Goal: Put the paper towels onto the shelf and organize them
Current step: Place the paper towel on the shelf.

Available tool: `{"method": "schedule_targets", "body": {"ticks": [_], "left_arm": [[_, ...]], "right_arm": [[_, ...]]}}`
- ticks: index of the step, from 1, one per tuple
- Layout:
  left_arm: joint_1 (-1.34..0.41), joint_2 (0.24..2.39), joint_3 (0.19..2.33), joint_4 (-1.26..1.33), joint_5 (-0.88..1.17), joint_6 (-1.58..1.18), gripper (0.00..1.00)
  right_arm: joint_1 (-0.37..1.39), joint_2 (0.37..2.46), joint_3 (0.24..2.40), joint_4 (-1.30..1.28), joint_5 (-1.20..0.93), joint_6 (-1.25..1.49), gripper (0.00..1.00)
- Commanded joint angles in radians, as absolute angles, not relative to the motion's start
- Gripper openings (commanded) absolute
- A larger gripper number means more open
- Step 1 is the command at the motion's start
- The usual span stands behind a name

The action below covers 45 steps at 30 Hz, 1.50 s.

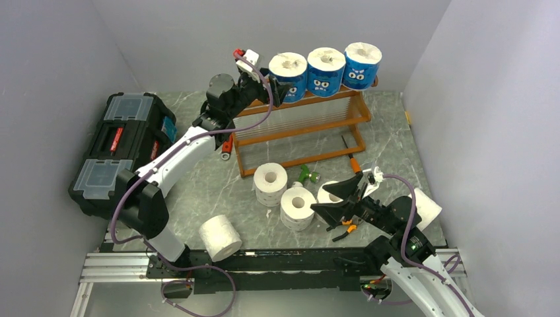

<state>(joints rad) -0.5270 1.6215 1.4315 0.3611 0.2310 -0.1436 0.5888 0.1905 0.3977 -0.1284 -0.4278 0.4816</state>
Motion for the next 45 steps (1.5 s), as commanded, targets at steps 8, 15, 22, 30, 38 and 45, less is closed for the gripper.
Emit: {"method": "schedule_targets", "body": {"ticks": [8, 15, 22, 30, 38, 45], "left_arm": [[-0.504, 1.484, 1.397, 0.38, 0.125, -0.13, 0.99], [-0.5, 1.278, 1.34, 0.34, 0.066, -0.096, 0.99], [-0.5, 1.104, 1.266, 0.176, 0.033, -0.169, 0.99], [-0.502, 0.812, 1.031, -0.26, -0.153, -0.428, 0.99], [-0.501, 0.582, 0.835, -0.597, -0.342, -0.627, 0.99], [-0.501, 0.497, 0.65, -0.502, -0.247, -0.691, 0.99]], "right_arm": [[0.591, 0.21, 0.402, -0.101, -0.416, 0.477, 1.0], [0.591, 0.212, 0.386, -0.07, -0.391, 0.512, 1.0], [0.591, 0.23, 0.413, -0.089, -0.326, 0.525, 1.0], [0.59, 0.295, 0.447, -0.196, -0.03, 0.62, 1.0], [0.588, 0.478, 0.555, -0.281, 0.228, 0.743, 1.0], [0.587, 0.613, 0.613, -0.222, 0.182, 0.657, 1.0]]}}
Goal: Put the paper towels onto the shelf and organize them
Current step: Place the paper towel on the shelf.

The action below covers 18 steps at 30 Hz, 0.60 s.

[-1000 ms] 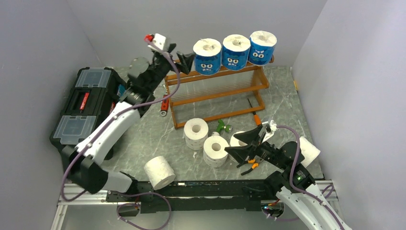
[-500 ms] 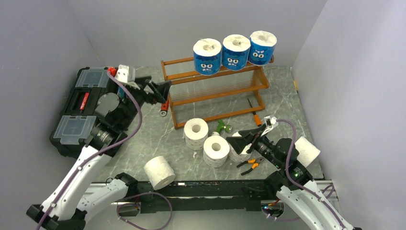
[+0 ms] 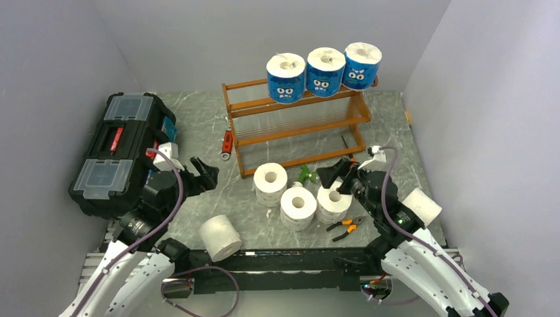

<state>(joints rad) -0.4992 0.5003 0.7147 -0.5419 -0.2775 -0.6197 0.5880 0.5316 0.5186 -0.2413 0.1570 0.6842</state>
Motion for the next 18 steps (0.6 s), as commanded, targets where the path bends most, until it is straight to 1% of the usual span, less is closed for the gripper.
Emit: {"method": "schedule_targets", "body": {"ticks": [1, 3, 7, 10, 13, 15, 18], "left_arm": [[-0.501, 0.51, 0.635, -0.486, -0.229, -0.682, 0.99], [-0.5, 0.543, 0.623, -0.477, -0.204, -0.666, 0.99], [-0.499, 0.581, 0.624, -0.473, -0.177, -0.654, 0.99], [-0.5, 0.543, 0.597, -0.458, -0.185, -0.694, 0.99], [-0.5, 0.475, 0.533, -0.413, -0.173, -0.762, 0.99], [-0.499, 0.427, 0.492, -0.396, -0.164, -0.793, 0.99], [-0.499, 0.369, 0.461, -0.427, -0.187, -0.825, 0.99]], "right_arm": [[0.587, 0.664, 0.648, -0.252, 0.174, 0.646, 1.0], [0.588, 0.774, 0.718, -0.299, 0.132, 0.613, 1.0], [0.591, 0.842, 0.765, -0.281, 0.009, 0.579, 1.0], [0.591, 0.894, 0.785, -0.298, 0.014, 0.577, 0.99], [0.605, 0.994, 0.85, -0.361, 0.005, 0.561, 0.96], [0.647, 1.035, 0.877, -0.379, 0.019, 0.551, 0.94], [0.71, 1.065, 0.914, -0.402, 0.084, 0.538, 0.94]]}}
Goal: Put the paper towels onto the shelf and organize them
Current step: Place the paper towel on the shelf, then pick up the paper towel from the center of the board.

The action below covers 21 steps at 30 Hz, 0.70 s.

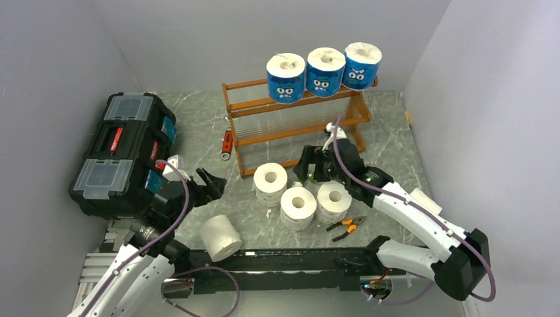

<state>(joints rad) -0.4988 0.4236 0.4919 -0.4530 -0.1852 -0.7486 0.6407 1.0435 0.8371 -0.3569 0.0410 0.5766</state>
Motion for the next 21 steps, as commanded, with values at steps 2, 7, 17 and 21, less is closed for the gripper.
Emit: {"method": "schedule_targets", "body": {"ticks": [2, 7, 17, 21], "left_arm": [[-0.499, 0.341, 0.458, -0.462, -0.206, -0.826, 0.99], [-0.5, 0.288, 0.448, -0.505, -0.244, -0.835, 0.99], [-0.5, 0.33, 0.45, -0.518, -0.215, -0.85, 0.99], [-0.5, 0.347, 0.446, -0.514, -0.207, -0.845, 0.99]], "right_arm": [[0.731, 1.096, 0.942, -0.418, 0.095, 0.532, 0.93], [0.775, 1.2, 1.004, -0.425, 0.107, 0.523, 0.88], [0.813, 1.371, 1.101, -0.411, 0.086, 0.523, 0.82], [0.814, 1.412, 1.12, -0.407, 0.08, 0.516, 0.81]]}}
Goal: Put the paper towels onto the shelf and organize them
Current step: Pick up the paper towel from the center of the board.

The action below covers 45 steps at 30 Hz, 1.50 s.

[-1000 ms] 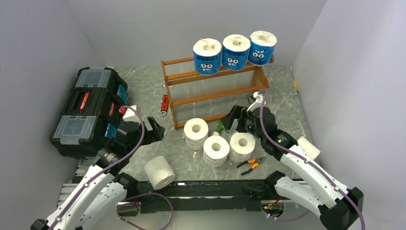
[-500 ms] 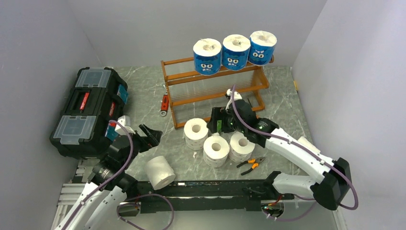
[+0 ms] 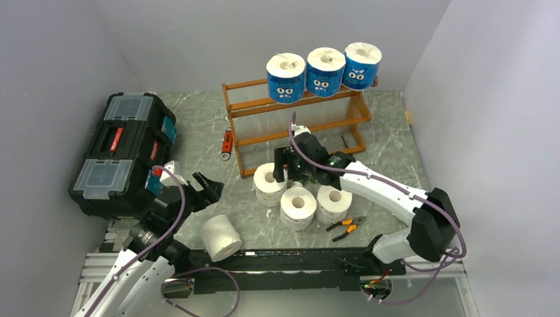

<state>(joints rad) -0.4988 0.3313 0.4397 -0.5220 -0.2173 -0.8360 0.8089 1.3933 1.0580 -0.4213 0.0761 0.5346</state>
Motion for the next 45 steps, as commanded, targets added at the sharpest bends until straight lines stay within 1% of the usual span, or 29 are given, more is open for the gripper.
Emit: {"method": "schedule_targets", "body": {"ticks": [1, 22, 25, 27, 29, 32, 38, 45], "left_arm": [[-0.499, 0.35, 0.445, -0.51, -0.202, -0.845, 0.99], [-0.499, 0.353, 0.423, -0.512, -0.193, -0.836, 0.99], [-0.5, 0.358, 0.43, -0.513, -0.191, -0.829, 0.99], [-0.5, 0.363, 0.435, -0.512, -0.192, -0.826, 0.99], [-0.5, 0.368, 0.439, -0.514, -0.19, -0.822, 0.99], [-0.5, 0.371, 0.447, -0.522, -0.191, -0.817, 1.0], [-0.5, 0.362, 0.45, -0.524, -0.194, -0.812, 0.99], [-0.5, 0.367, 0.453, -0.522, -0.187, -0.813, 1.0]], "right_arm": [[0.815, 1.423, 1.121, -0.405, 0.084, 0.513, 0.8], [0.816, 1.546, 1.139, -0.353, 0.093, 0.536, 0.68], [0.815, 1.557, 1.141, -0.347, 0.099, 0.543, 0.63], [0.815, 1.568, 1.148, -0.353, 0.102, 0.544, 0.57], [0.815, 1.575, 1.152, -0.356, 0.107, 0.55, 0.49], [0.815, 1.56, 1.146, -0.351, 0.108, 0.557, 0.42], [0.815, 1.51, 1.158, -0.379, 0.109, 0.563, 0.38], [0.815, 1.43, 1.207, -0.434, 0.135, 0.563, 0.36]]}}
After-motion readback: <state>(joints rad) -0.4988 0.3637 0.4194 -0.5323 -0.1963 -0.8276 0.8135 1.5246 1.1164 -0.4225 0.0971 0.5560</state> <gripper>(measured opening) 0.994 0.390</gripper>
